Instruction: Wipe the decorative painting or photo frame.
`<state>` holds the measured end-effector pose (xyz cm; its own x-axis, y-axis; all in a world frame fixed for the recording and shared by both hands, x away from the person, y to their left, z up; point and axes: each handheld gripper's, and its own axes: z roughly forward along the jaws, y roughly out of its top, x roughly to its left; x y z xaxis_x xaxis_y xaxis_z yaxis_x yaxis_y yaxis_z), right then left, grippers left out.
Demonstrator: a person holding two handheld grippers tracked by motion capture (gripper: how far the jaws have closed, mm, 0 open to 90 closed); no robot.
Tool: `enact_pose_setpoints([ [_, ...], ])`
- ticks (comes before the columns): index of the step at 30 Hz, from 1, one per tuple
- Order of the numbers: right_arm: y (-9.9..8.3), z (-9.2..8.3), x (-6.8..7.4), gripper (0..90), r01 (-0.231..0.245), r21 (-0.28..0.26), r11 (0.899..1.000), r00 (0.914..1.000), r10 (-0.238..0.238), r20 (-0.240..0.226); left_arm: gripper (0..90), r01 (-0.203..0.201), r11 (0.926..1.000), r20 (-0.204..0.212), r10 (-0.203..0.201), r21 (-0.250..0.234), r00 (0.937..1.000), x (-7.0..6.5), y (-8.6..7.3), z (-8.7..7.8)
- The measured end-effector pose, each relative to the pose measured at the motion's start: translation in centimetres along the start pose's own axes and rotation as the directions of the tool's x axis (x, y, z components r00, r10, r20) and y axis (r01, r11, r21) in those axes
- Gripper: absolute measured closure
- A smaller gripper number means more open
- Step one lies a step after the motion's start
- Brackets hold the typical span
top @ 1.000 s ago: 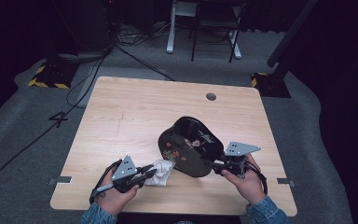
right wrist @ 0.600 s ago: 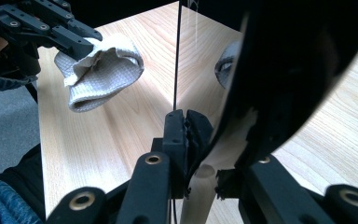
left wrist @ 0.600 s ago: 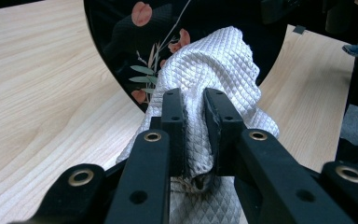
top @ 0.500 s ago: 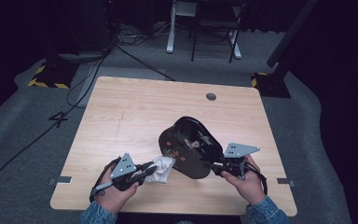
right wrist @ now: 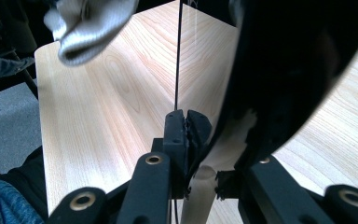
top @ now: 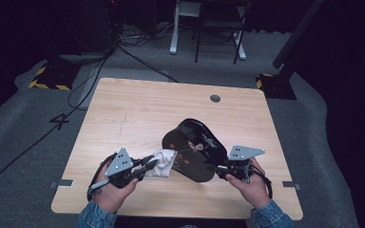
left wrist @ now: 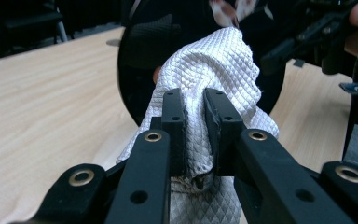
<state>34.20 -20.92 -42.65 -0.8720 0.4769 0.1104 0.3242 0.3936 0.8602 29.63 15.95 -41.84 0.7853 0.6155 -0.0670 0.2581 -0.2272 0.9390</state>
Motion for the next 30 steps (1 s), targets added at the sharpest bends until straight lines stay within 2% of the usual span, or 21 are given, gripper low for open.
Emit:
enact_pose_setpoints([
  [4,0.0,0.0,0.1,79.0,-0.001,0.004,1.0,1.0,0.001,0.005,79.3,-0.011,0.9996,0.018,0.012,-0.025,0.9998,0.2,1.3,0.2],
  [9,0.1,0.0,0.1,79.1,-0.006,0.007,1.0,1.0,0.006,0.008,79.6,-0.022,0.998,0.015,0.023,-0.06,0.9996,0.5,2.8,0.4],
  [16,0.1,0.0,0.1,79.1,-0.01,0.01,1.0,0.9999,0.01,0.012,79.7,-0.032,0.9904,0.008,0.033,-0.135,0.9994,0.9,5.1,0.5],
  [24,0.2,0.1,0.1,79.1,-0.009,0.014,1.0,0.9999,0.009,0.011,79.7,-0.051,0.9828,0.005,0.053,-0.178,0.9986,0.7,6.9,1.5],
  [30,0.2,0.1,0.1,79.1,-0.008,0.015,1.0,0.9999,0.008,0.01,79.6,-0.044,0.9794,0.015,0.048,-0.197,0.9987,0.4,7.3,2.5],
])
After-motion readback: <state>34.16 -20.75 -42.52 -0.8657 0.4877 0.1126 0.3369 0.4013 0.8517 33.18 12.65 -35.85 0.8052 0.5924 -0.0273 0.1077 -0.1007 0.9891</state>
